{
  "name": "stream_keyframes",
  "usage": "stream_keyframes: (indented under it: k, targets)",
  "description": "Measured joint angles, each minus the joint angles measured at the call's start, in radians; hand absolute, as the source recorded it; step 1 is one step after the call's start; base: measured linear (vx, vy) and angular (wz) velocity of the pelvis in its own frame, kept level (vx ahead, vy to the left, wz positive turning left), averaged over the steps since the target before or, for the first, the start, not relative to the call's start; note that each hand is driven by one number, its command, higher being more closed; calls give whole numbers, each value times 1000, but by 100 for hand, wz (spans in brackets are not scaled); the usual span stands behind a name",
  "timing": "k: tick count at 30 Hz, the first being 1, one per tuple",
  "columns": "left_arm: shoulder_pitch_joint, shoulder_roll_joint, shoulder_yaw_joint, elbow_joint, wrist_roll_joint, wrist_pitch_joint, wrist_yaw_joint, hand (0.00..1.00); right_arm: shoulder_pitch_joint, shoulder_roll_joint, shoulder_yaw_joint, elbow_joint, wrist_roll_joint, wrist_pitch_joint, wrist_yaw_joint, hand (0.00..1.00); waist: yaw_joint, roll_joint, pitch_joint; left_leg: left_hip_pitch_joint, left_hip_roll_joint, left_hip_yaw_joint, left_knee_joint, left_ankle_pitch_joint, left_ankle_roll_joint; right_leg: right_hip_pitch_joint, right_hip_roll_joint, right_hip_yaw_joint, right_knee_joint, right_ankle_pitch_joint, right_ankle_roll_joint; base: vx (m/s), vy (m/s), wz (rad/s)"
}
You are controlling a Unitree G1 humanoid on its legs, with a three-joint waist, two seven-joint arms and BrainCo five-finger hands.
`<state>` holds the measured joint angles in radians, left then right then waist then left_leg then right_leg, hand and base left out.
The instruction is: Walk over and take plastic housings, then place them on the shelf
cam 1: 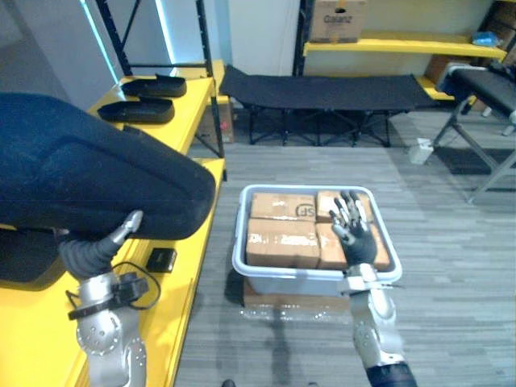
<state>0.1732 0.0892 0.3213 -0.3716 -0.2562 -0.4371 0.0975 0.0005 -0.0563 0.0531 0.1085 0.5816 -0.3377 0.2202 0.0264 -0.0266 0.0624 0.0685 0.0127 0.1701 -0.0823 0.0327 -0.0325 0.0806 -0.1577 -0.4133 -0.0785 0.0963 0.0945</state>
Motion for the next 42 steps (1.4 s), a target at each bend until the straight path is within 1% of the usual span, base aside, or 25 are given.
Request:
stream_keyframes:
  k: [2, 3, 5, 6, 9, 10, 11, 14, 15, 16, 17, 18, 20, 21, 22, 23, 26, 28, 31, 32, 34, 35, 37, 38, 42]
  targets:
    - [23, 0, 35, -8, 2, 0, 29, 100, 1, 4, 12, 0, 34, 0, 29, 0, 3, 0, 0, 0, -4, -8, -1, -2, 2, 6, -3, -11, 0, -7, 4, -4, 9, 15]
    - [34, -1, 59, -15, 31, 0, 53, 100, 1, 7, 13, 0, 35, 0, 41, 0, 6, -1, 1, -2, -8, -23, -4, -3, 4, 12, -10, -29, 0, -17, 3, -2, 16, 28]
    - [53, -1, 112, -40, 73, 0, 89, 100, -1, 7, 34, 0, 35, -1, 43, 0, 35, -5, 3, -7, -10, -46, -4, -3, 3, 20, -13, -53, 0, -23, 3, 12, 5, 35]
    - [59, -1, 129, -46, 80, 0, 99, 100, -1, 8, 44, 0, 35, -1, 42, 0, 40, -6, 3, -10, -12, -57, -4, -3, 3, 24, -14, -63, 0, -27, 5, 24, -9, 50]
    - [94, -2, 210, -63, 115, 0, 168, 100, -29, 12, 116, 24, 34, -2, 39, 0, 98, -15, -1, -37, -23, -118, 0, 4, 6, 31, -19, -126, 0, -30, 18, 56, -8, 54]
    - [103, -2, 223, -65, 118, 0, 175, 100, -42, 13, 133, 37, 34, -2, 37, 0, 107, -18, 1, -39, -25, -132, 0, 4, 6, 38, -18, -139, 0, -31, 18, 96, -12, 59]
    - [123, -4, 241, -66, 118, 0, 187, 100, -68, 15, 153, 69, 34, -2, 31, 0, 132, -22, 2, -39, -29, -155, 0, 5, 6, 50, -18, -164, 0, -31, 19, 96, -6, 62]
    - [170, -37, 286, -68, 143, 0, 219, 100, -120, 21, 186, 120, 34, -4, 14, 0, 184, -28, 3, -41, -41, -208, 1, 6, 8, 78, -22, -214, 0, -31, 19, 100, 24, 63]
    - [200, -55, 317, -68, 158, -1, 242, 100, -150, 23, 201, 146, 34, -7, 8, 0, 205, -34, 1, -52, -48, -240, 1, 8, 11, 85, -25, -234, 1, -31, 19, 81, 52, 58]
    - [209, -63, 331, -68, 164, -1, 250, 100, -161, 23, 207, 154, 34, -7, 3, 0, 213, -38, 3, -54, -51, -249, 1, 8, 12, 89, -28, -245, 1, -31, 19, 93, 63, 65]
    - [231, -74, 351, -68, 189, -1, 275, 100, -179, 23, 216, 171, 34, -7, -2, 0, 235, -41, 6, -54, -58, -268, 1, 8, 12, 98, -31, -256, 1, -31, 19, 65, 39, 41]
    - [242, -81, 361, -68, 196, -1, 284, 100, -185, 23, 218, 178, 33, -7, -2, 0, 243, -41, 6, -53, -60, -277, 1, 8, 12, 104, -33, -263, 5, -31, 19, 72, 54, 57]
    - [275, -102, 399, -68, 247, -8, 330, 100, -197, 26, 226, 190, 34, -8, -2, 0, 269, -39, 9, -54, -62, -314, 16, 1, 20, 116, -36, -278, 33, -32, 18, 64, 42, 49]
    - [283, -103, 412, -68, 260, -12, 339, 100, -201, 26, 231, 191, 34, -7, -2, 0, 275, -39, 13, -55, -62, -323, 26, -5, 21, 119, -36, -279, 39, -32, 17, 50, 14, 32]
    - [292, -102, 433, -68, 275, -24, 357, 100, -206, 26, 244, 191, 34, -7, -3, 0, 282, -33, 23, -56, -63, -335, 46, -17, 20, 132, -37, -279, 49, -33, 15, 39, 3, 26]
    - [299, -102, 451, -68, 285, -43, 366, 100, -206, 26, 257, 191, 34, -7, -4, 0, 293, -37, 22, -59, -64, -342, 70, -32, 21, 138, -37, -280, 56, -37, 9, 34, -3, 23]
    - [298, -103, 464, -74, 301, -85, 384, 100, -210, 26, 275, 191, 34, -7, -5, 0, 296, -40, 24, -76, -72, -361, 107, -51, 19, 150, -38, -301, 61, -51, -8, 0, -11, 23]
    - [298, -103, 463, -89, 301, -98, 380, 100, -209, 25, 279, 191, 34, -7, -8, 0, 296, -38, 26, -93, -77, -363, 129, -60, 18, 148, -39, -301, 62, -64, -18, -34, -16, 4]
    - [285, -103, 461, -103, 295, -120, 369, 100, -209, 24, 281, 191, 33, -7, -23, 0, 290, -34, 37, -96, -79, -357, 132, -62, 15, 146, -42, -298, 62, -84, -19, -47, -27, -5]
    - [280, -103, 452, -103, 296, -128, 365, 100, -209, 21, 280, 191, 33, -7, -25, 0, 287, -34, 38, -103, -83, -354, 142, -65, 13, 143, -50, -298, 62, -98, -13, -40, -34, -9]
    - [275, -103, 442, -103, 298, -128, 365, 100, -209, 19, 280, 190, 33, -7, -25, 0, 286, -35, 40, -106, -84, -349, 156, -72, 10, 142, -51, -295, 62, -110, -11, -41, -38, -11]
    - [275, -102, 441, -103, 299, -128, 366, 100, -208, 16, 279, 190, 33, -7, -25, 0, 283, -27, 46, -108, -82, -344, 165, -78, 8, 141, -50, -292, 62, -117, -14, -42, -49, -16]
    - [269, -102, 441, -103, 305, -127, 369, 100, -208, 10, 278, 187, 33, -6, -24, 0, 282, -29, 45, -116, -79, -334, 167, -78, 6, 130, -49, -280, 62, -129, -11, -31, -50, -14]
    - [258, -102, 439, -103, 305, -122, 373, 100, -208, 8, 273, 181, 33, -5, -21, 0, 280, -36, 46, -129, -76, -333, 183, -81, 6, 125, -47, -275, 63, -130, -5, -28, -45, -6]
    - [255, -101, 430, -104, 305, -89, 402, 100, -203, 8, 271, 180, 33, 8, -19, 0, 269, -29, 57, -142, -73, -329, 216, -99, 5, 123, -43, -272, 64, -130, -4, -9, -19, -3]
